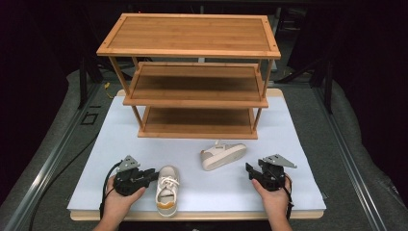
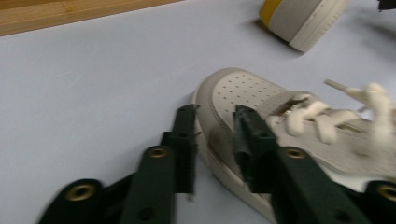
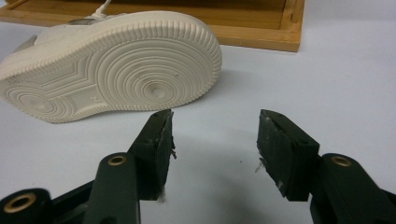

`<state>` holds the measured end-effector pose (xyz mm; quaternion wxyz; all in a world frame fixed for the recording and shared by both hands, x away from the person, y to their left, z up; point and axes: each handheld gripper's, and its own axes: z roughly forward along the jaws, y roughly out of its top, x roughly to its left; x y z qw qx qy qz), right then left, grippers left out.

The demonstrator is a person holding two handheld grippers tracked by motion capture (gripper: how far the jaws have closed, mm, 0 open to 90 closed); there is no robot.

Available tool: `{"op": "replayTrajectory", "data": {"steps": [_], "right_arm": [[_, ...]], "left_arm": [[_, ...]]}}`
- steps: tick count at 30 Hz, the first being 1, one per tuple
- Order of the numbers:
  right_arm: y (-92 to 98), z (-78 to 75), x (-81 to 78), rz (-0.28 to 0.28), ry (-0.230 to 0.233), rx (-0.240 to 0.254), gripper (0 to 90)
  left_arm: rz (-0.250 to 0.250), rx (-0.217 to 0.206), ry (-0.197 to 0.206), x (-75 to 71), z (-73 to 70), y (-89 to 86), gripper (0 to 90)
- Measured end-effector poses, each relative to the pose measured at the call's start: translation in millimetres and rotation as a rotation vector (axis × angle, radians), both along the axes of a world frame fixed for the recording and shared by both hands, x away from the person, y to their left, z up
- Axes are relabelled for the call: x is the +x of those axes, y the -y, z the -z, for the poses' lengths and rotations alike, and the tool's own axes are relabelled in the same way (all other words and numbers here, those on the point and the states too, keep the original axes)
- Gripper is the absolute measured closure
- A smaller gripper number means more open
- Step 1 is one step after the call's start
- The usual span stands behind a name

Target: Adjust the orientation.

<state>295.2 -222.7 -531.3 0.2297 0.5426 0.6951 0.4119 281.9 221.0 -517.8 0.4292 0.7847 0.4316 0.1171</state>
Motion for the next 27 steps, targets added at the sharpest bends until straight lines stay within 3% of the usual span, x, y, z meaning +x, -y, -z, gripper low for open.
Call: {"op": "replayTrajectory", "data": {"steps": [2, 6, 11, 12, 16, 17, 19, 21, 27], "right_arm": [[1.1, -0.4, -0.7, 0.003, 0.002, 0.004, 45.1], [2.3, -0.1, -0.8, 0.007, -0.001, 0.013, 45.1], [2.5, -0.1, -1.5, 0.011, -0.007, 0.020, 45.0], [2.4, -0.1, -1.6, 0.011, -0.008, 0.020, 44.9], [2.5, -0.3, -1.5, 0.010, -0.012, 0.016, 44.9], [2.5, 0.0, -1.3, 0.012, -0.007, 0.018, 44.8], [2.6, 0.0, -1.2, 0.013, -0.007, 0.019, 44.8], [2.6, -0.2, -1.2, 0.013, -0.003, 0.021, 44.8], [3.3, -0.4, -1.2, 0.015, 0.001, 0.021, 44.8]], "left_arm": [[-0.008, -0.018, 0.025, -14.5, -9.0, -3.7, 57.9], [-0.011, -0.050, 0.041, -26.0, -16.0, -3.8, 48.8], [0.018, -0.085, 0.029, -41.9, -12.3, 3.5, 40.4], [0.022, -0.076, 0.022, -42.6, -11.7, 4.5, 39.2], [0.039, -0.066, 0.008, -44.5, -8.4, 8.8, 38.3], [0.043, -0.023, 0.008, -43.2, -3.9, 13.3, 40.6], [0.040, -0.013, 0.000, -41.7, -1.4, 15.2, 45.3], [0.048, -0.029, -0.024, -38.2, 2.1, 17.6, 49.1], [0.024, -0.006, 0.022, -32.5, 1.5, 22.1, 53.6]]}}
